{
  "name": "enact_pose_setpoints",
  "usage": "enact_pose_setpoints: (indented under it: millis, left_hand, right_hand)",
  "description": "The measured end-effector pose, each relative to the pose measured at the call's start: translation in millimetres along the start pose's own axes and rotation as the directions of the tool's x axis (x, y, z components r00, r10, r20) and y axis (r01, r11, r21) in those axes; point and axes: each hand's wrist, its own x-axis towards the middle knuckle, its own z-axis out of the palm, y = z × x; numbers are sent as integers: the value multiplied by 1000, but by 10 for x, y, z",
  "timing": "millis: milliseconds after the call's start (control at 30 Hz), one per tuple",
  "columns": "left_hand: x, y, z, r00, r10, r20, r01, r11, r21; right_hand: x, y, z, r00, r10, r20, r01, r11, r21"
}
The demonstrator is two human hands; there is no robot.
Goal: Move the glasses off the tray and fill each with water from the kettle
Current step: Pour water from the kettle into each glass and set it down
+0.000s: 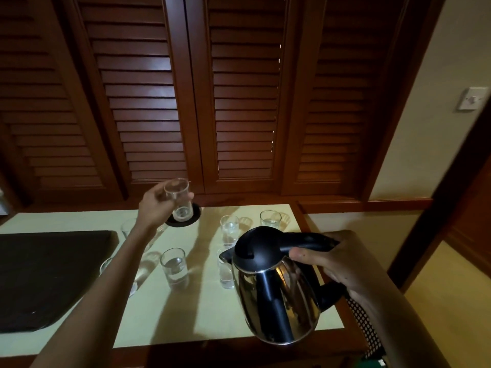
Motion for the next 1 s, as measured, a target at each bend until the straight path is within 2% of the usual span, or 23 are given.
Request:
enact_pose_setpoints:
  millis: [167,300,500,667,767,900,1000]
  left_hand:
    - [-558,417,-97,988,123,89,-114,988,-106]
    - [-1067,401,-134,986,78,148,-53,985,-165]
    - [-1676,36,-62,981,-18,196,39,994,-105]
    - [-1985,-257,45,968,-33,248,40,999,-25]
    - [-2097,-354,110,971,-44,233,46,999,-5]
    - [-2173,-425,176,970,-36,242,36,999,7]
    - [-2198,-455,213,969,-36,246,38,999,-5]
  right_hand:
    - [-25,-10,-1,1000,16,-19,-16,1000,-13]
    - [-70,-27,-11,999,29,-18,-29,999,19]
    - [-135,34,-29,1000,-9,3,9,1000,-5]
    - [-203,18,-16,1000,-19,23,20,999,-35]
    - [-231,34,2,999,-31,26,32,998,-63]
    - [-251,-14,59,996,35,78,-24,990,-142]
    - [-229,-3,94,996,38,80,-15,962,-272]
